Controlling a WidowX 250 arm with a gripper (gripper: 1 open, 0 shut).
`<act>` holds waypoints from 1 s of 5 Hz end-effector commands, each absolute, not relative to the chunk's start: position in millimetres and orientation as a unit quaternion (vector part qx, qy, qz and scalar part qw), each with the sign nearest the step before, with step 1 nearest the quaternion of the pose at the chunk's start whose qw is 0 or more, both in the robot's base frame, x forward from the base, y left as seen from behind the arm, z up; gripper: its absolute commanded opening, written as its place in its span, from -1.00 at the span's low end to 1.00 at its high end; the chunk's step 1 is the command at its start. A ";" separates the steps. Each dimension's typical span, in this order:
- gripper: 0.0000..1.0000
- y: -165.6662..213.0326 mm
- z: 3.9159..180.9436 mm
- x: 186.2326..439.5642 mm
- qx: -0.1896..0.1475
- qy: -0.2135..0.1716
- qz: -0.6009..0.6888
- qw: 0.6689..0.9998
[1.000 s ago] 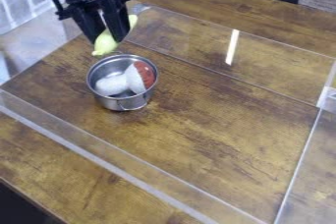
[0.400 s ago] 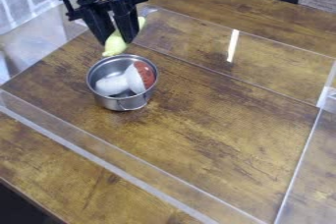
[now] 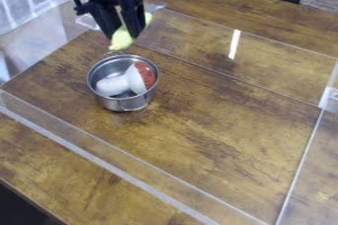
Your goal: Move the green spoon to the left
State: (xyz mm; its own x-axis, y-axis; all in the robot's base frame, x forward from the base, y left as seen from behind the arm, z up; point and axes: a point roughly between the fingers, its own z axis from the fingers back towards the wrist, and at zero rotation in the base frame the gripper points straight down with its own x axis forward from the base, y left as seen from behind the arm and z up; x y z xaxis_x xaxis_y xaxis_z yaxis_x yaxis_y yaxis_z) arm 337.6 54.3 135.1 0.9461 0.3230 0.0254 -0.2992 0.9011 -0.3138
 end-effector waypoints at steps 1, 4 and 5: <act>-1.00 57.5 154.4 329.4 -0.143 -0.075 0.178 0.971; -1.00 64.4 150.9 325.6 -0.141 -0.069 0.099 0.983; -1.00 76.6 155.5 326.6 -0.137 -0.070 0.114 0.982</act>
State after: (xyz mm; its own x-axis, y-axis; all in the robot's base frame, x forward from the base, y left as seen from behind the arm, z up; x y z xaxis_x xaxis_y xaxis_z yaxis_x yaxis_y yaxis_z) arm 322.2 70.4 140.2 0.9704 0.2353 0.0539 -0.2095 0.9317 -0.2967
